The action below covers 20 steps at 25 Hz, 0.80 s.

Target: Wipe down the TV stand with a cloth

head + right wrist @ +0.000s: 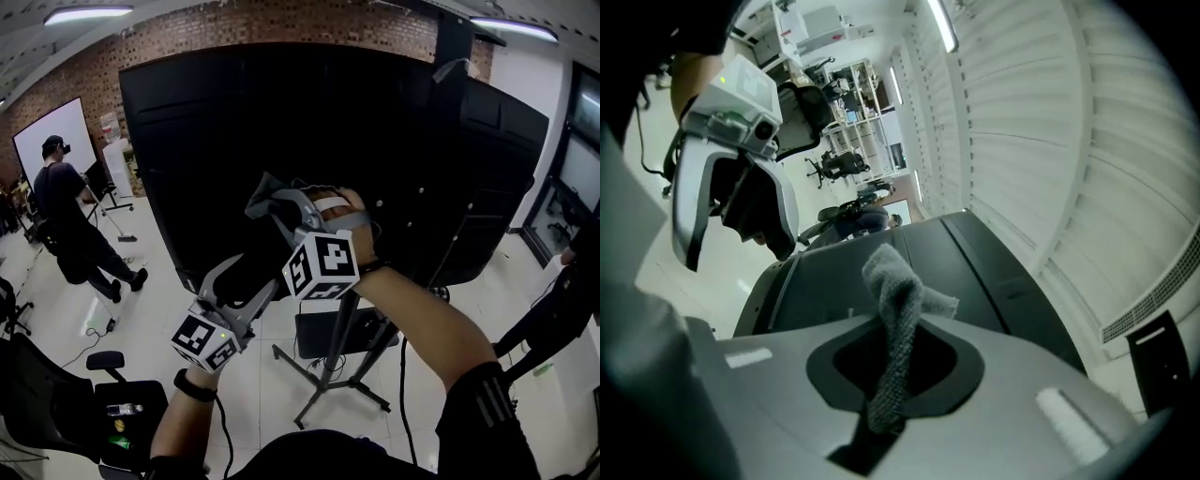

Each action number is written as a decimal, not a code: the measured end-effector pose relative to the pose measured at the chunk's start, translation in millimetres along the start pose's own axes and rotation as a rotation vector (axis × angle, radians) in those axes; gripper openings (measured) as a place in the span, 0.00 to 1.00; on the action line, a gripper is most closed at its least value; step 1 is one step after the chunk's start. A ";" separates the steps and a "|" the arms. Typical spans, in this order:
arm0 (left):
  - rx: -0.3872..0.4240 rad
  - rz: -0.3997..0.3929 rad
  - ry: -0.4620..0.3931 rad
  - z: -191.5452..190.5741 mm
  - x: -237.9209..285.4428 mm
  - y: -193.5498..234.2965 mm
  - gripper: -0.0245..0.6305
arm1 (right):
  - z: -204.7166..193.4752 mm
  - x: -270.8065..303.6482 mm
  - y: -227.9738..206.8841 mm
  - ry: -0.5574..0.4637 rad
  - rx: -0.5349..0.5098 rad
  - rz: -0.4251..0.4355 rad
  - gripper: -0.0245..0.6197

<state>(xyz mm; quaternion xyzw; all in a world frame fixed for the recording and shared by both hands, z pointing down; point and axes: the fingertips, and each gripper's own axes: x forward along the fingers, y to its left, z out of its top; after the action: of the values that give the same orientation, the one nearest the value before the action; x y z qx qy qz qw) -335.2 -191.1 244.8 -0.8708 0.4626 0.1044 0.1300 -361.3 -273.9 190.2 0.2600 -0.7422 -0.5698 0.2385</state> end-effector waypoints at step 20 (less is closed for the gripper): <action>-0.072 -0.103 -0.030 -15.5 16.9 -6.3 0.47 | -66.7 -4.4 1.6 0.442 -0.252 0.098 0.07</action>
<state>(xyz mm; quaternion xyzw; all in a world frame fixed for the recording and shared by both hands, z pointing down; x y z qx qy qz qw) -319.7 -205.8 255.2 -0.8958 0.4113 0.1271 0.1105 -314.9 -318.8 207.3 0.3102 -0.6069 -0.5748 0.4528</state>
